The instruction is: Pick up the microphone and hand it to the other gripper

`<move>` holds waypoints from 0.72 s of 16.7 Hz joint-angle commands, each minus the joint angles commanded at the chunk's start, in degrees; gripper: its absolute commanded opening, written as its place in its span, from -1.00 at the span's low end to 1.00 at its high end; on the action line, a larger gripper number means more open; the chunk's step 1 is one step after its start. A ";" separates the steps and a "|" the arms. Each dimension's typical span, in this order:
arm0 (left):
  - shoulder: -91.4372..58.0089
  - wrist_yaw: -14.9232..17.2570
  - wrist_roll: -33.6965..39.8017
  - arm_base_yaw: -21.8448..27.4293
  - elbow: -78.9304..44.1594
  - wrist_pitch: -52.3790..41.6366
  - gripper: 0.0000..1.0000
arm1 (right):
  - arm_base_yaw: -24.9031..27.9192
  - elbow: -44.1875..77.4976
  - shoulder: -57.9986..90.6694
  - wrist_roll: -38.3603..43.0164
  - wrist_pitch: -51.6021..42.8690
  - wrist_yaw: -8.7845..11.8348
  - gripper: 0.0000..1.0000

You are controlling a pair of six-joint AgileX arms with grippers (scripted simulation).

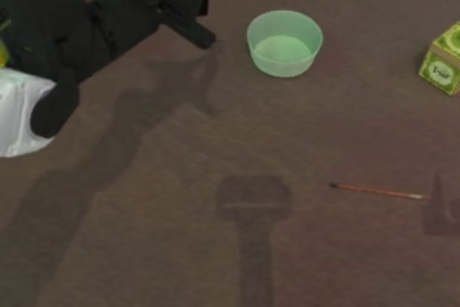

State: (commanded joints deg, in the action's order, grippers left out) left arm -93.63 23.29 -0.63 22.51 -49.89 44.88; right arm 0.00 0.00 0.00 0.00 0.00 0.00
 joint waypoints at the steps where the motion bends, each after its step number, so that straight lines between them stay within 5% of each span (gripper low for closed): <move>1: 1.08 -2.71 0.15 2.47 0.85 0.17 -1.00 | 0.00 0.00 0.00 0.00 0.00 0.00 1.00; 6: 5.98 -13.81 0.71 12.91 4.33 1.00 -1.00 | 0.00 0.00 0.00 0.00 0.00 0.00 1.00; 12: 6.30 -14.51 0.70 13.59 4.43 1.06 -1.00 | 0.00 0.00 0.00 0.00 0.00 0.00 1.00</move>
State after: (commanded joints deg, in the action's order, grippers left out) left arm -87.33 8.78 0.07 36.10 -45.46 45.94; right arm 0.00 0.00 0.00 0.00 0.00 0.00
